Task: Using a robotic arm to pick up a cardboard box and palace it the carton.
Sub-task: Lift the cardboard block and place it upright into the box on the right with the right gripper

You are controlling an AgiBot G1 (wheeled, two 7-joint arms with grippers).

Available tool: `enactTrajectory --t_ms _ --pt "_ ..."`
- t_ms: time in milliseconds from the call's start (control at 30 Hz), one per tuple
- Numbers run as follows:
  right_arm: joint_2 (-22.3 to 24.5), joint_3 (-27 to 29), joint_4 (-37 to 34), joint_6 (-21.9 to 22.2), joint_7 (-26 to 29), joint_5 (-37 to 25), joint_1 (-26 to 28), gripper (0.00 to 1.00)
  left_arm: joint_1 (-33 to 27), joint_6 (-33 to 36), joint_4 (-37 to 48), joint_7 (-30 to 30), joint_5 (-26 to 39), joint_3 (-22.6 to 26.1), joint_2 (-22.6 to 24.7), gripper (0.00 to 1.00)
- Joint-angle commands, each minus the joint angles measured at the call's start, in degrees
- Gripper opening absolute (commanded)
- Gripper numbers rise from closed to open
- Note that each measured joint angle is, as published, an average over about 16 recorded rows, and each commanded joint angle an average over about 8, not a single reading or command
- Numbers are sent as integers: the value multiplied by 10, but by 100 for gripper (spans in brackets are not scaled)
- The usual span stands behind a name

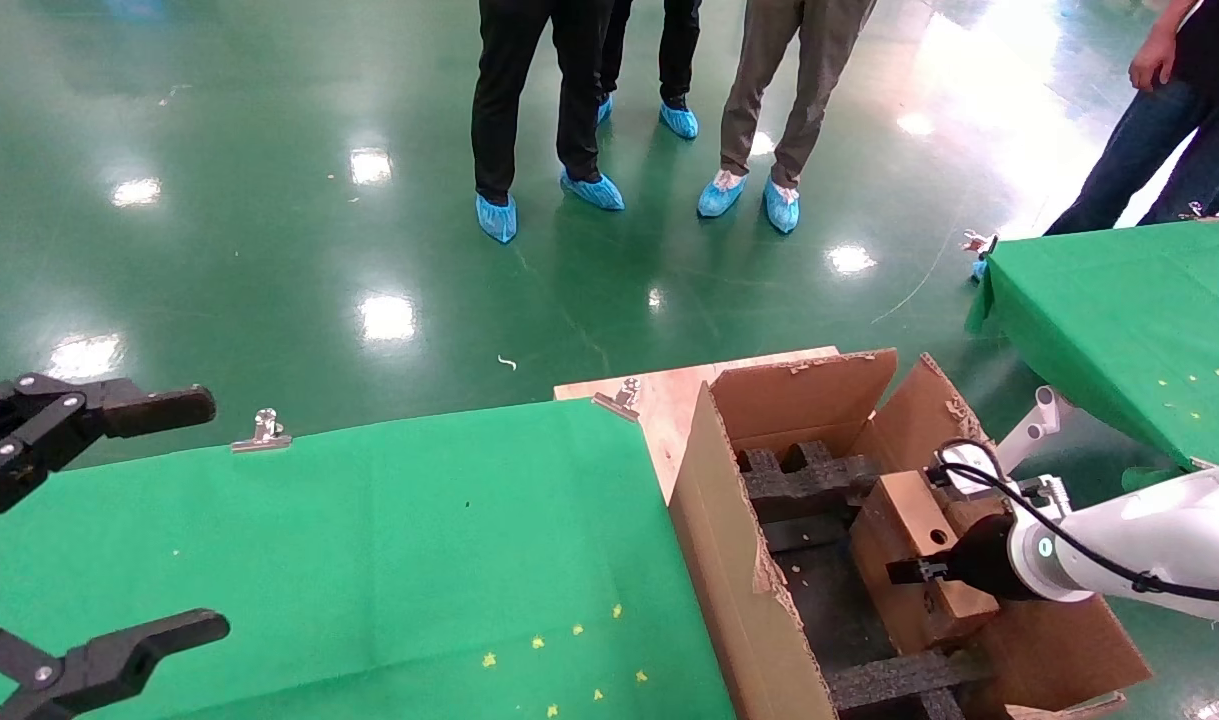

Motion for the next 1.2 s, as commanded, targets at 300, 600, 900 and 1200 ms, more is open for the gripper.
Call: enactTrajectory --t_ms 300,600,900,1200 --pt "-13 -1 -29 2 -31 28 -6 100 0 0 0 0 0 0 0 100" --pt "-12 -1 -25 -1 -26 26 -5 100 0 0 0 0 0 0 0 100" --pt "-11 1 -24 -2 -25 19 2 100 0 0 0 0 -1 0 0 100" --pt "-4 6 -14 -8 -26 14 17 100 0 0 0 0 -1 0 0 100"
